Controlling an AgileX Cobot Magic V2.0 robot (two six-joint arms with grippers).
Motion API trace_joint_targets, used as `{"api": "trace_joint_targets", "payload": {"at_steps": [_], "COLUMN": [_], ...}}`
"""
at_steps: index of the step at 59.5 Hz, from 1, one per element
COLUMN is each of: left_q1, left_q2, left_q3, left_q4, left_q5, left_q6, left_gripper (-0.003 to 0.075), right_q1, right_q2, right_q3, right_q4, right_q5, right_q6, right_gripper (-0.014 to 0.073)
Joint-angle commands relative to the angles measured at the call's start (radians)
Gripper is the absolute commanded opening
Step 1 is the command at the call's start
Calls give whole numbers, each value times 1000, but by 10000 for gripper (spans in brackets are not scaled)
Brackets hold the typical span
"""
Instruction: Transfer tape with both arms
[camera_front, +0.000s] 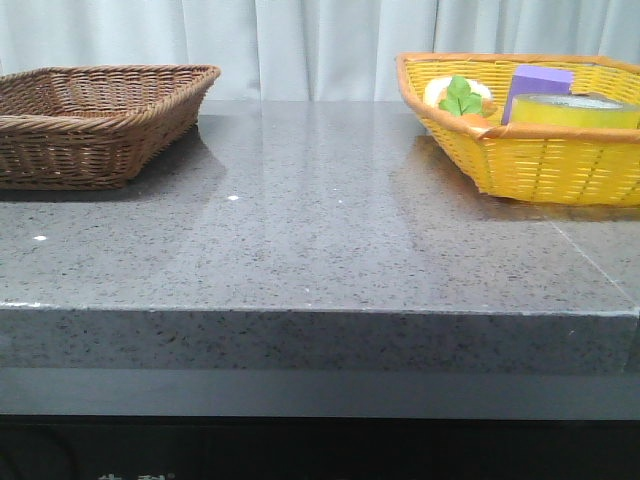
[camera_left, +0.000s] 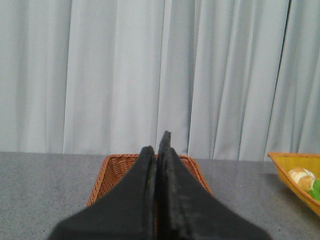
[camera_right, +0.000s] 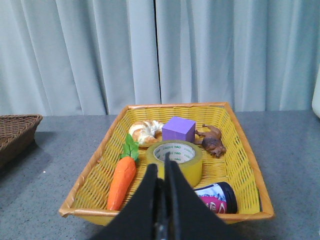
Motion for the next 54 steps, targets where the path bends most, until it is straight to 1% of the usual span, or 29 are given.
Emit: {"api": "trace_joint_targets", "payload": {"at_steps": [1, 6, 11, 19, 24, 34, 43, 46, 49, 50, 53, 54], "left_q1": [3, 3, 3, 3, 3, 3, 3, 3, 3, 3, 3, 3], "left_q2": [110, 191, 261, 333, 376, 469, 546, 563, 580, 584, 598, 600], "left_q3": [-130, -213, -249, -245, -233, -230, -230, -230, -230, -230, -230, -230], "left_q4": [6, 6, -8, -10, -10, -5, 81, 93, 93, 93, 93, 93], "left_q5": [68, 155, 178, 173, 137, 140, 141, 140, 137, 135, 128, 125], "left_q6": [-2, -2, -2, -2, -2, -2, 0, 0, 0, 0, 0, 0], "left_gripper": [-20, -20, -20, -20, -20, -20, -19, -10, 34, 54, 152, 196], "right_q1": [1, 1, 1, 1, 1, 1, 1, 1, 1, 1, 1, 1], "right_q2": [98, 183, 266, 355, 407, 493, 551, 564, 571, 573, 584, 588], "right_q3": [-121, -192, -244, -244, -240, -240, -240, -240, -240, -240, -240, -240], "right_q4": [2, 2, 2, 2, 2, -18, -66, -68, -68, -68, -68, -68], "right_q5": [23, 113, 178, 172, 170, 173, 175, 176, 176, 176, 173, 170], "right_q6": [-2, -2, -2, -2, -2, -3, -3, -3, -3, -3, -3, -3], "right_gripper": [-65, -65, -65, -65, -65, -65, -61, -22, 49, 75, 198, 250]}}
